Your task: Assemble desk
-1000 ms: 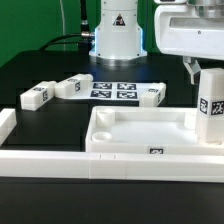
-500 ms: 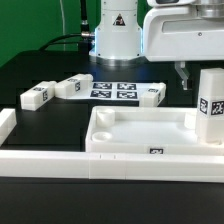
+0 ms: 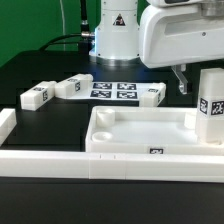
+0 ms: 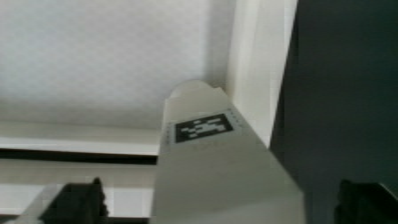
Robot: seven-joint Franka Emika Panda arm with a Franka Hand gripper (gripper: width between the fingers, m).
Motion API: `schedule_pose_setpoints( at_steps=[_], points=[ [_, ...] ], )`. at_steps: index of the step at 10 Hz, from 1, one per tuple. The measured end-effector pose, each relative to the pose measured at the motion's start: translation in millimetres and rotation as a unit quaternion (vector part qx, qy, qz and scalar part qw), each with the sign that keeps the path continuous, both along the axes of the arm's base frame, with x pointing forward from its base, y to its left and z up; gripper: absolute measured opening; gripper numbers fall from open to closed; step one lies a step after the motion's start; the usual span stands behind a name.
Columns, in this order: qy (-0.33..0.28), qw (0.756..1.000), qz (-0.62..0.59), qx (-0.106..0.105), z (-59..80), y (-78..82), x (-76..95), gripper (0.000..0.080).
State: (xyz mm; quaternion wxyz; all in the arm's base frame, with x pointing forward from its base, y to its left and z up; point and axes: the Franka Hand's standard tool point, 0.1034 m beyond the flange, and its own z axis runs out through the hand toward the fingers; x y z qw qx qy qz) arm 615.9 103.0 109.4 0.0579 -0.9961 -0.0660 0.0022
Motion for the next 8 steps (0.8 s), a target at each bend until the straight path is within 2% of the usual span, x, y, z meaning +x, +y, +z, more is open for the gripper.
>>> schedule_pose_setpoints(
  at_steps=[2, 3, 4, 5, 6, 8],
  points=[
    [-0.01, 0.997, 0.072, -0.003, -0.2, 0.3, 0.4, 0.0649],
    [-0.009, 0.997, 0.072, -0.003, -0.3, 0.3, 0.3, 0.0614],
    [-0.009, 0.997, 0.072, -0.003, -0.3, 0.3, 0.3, 0.0479],
    [-0.009, 0.997, 0.072, -0.003, -0.3, 0.3, 0.3, 0.0479],
    [-0.009, 0.998, 0.067, -0.003, -0.4, -1.2, 0.5, 0.0297],
    [-0.008, 0.998, 0.057, -0.004, -0.4, -2.0, 0.7, 0.0291]
  ],
)
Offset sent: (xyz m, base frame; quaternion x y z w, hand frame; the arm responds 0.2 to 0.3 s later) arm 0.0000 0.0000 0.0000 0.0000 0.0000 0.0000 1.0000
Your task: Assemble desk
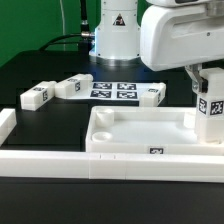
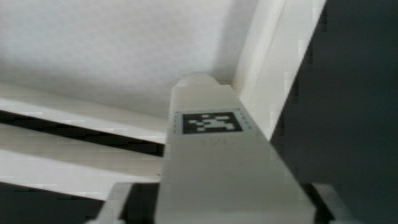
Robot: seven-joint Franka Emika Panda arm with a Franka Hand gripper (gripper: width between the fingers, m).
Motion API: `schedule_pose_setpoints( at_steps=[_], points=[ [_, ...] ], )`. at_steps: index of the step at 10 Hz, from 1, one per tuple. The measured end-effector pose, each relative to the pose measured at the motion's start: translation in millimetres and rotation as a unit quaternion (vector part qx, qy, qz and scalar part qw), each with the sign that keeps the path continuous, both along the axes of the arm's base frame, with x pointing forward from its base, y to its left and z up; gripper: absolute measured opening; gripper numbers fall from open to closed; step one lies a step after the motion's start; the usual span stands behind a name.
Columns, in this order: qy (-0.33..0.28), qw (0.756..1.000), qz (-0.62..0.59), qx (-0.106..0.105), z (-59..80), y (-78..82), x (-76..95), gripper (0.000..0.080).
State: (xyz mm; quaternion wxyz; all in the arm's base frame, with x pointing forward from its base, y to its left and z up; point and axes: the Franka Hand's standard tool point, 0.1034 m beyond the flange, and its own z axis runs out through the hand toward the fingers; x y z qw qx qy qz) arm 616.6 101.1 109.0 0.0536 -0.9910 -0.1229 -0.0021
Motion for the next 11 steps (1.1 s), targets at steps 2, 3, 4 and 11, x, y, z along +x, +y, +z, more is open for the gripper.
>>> schedule_pose_setpoints(
  at_steps=[2, 3, 4, 11],
  points=[
    [0.007, 0.998, -0.065, 0.0, -0.2, -0.2, -0.1, 0.0291],
    [0.01, 0.994, -0.107, 0.007, -0.5, -1.7, 0.5, 0.0291],
    [0.01, 0.99, -0.139, 0.009, -0.5, -3.6, 1.7, 0.0291],
    [0.043, 0.904, -0.424, 0.022, -0.4, -6.4, 2.2, 0.0291]
  ],
)
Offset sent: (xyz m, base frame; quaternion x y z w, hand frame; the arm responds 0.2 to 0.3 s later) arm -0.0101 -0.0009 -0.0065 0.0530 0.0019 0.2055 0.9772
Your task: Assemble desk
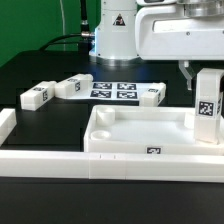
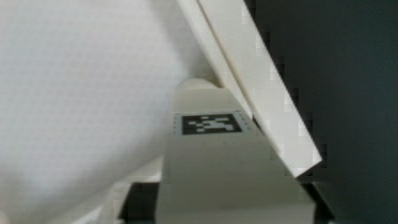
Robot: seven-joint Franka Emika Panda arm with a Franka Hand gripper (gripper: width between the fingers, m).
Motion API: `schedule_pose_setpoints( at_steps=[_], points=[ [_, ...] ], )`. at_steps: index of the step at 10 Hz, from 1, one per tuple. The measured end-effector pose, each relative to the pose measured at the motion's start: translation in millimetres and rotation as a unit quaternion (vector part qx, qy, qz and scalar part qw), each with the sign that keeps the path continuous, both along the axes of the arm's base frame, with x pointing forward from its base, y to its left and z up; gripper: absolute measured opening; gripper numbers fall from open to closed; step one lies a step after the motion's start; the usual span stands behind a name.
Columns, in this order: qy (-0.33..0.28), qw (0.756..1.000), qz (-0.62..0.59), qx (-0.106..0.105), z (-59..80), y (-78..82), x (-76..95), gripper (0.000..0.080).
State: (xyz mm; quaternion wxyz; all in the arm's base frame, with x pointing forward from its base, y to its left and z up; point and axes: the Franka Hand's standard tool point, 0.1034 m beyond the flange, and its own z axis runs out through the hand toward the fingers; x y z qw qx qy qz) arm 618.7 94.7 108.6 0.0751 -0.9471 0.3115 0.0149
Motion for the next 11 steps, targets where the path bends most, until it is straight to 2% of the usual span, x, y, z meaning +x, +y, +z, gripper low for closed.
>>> schedule_pose_setpoints(
  at_steps=[5, 7, 8, 9, 10, 11],
  points=[
    [0.023, 0.989, -0.144, 0.011, 0.1, 4.2, -0.5, 0.0291],
    [0.023, 0.99, -0.14, 0.011, 0.0, 4.5, -0.5, 0.0291],
    [0.021, 0.992, -0.124, 0.011, 0.0, 4.6, -0.7, 0.0455],
    [0.022, 0.993, -0.114, 0.011, 0.7, 5.5, -0.7, 0.058],
    [0.014, 0.997, -0.07, 0.01, 1.1, 5.1, -0.2, 0.0628],
    [0.006, 1.0, -0.019, 0.009, 1.1, 4.3, 0.0, 0.0628]
  ],
)
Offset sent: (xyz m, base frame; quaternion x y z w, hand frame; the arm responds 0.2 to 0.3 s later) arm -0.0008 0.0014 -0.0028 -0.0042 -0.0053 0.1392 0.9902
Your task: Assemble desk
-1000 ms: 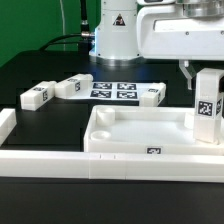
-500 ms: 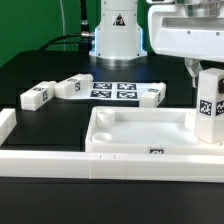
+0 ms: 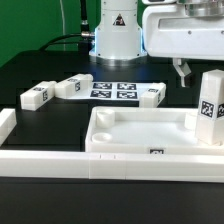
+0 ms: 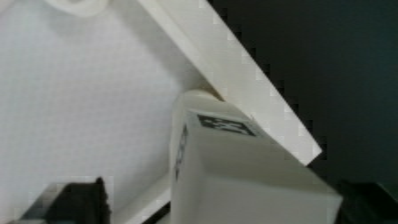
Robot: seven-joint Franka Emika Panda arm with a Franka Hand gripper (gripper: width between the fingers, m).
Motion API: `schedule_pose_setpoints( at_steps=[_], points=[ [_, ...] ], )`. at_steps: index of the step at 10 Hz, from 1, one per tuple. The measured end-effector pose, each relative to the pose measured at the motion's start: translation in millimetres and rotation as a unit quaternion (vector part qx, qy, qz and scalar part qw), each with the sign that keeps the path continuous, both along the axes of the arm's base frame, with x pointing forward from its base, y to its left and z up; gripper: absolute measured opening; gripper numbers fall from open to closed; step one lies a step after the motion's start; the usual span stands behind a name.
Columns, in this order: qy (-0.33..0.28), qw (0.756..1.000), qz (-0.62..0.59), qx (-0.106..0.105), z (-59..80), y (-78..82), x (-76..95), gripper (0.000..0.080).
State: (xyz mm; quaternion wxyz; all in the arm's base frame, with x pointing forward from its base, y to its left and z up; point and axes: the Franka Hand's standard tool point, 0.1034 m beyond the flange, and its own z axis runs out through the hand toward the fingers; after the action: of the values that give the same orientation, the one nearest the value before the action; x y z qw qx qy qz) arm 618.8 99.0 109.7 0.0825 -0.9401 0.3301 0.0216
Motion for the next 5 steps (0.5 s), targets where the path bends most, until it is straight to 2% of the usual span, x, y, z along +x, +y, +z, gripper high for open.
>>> schedule_pose_setpoints(
  at_steps=[4, 5],
  points=[
    [-0.025, 0.989, 0.147, -0.002, -0.2, 0.0, -0.2, 0.0649],
    [-0.032, 0.979, 0.202, -0.013, -0.3, 0.1, -0.3, 0.0649]
  ],
)
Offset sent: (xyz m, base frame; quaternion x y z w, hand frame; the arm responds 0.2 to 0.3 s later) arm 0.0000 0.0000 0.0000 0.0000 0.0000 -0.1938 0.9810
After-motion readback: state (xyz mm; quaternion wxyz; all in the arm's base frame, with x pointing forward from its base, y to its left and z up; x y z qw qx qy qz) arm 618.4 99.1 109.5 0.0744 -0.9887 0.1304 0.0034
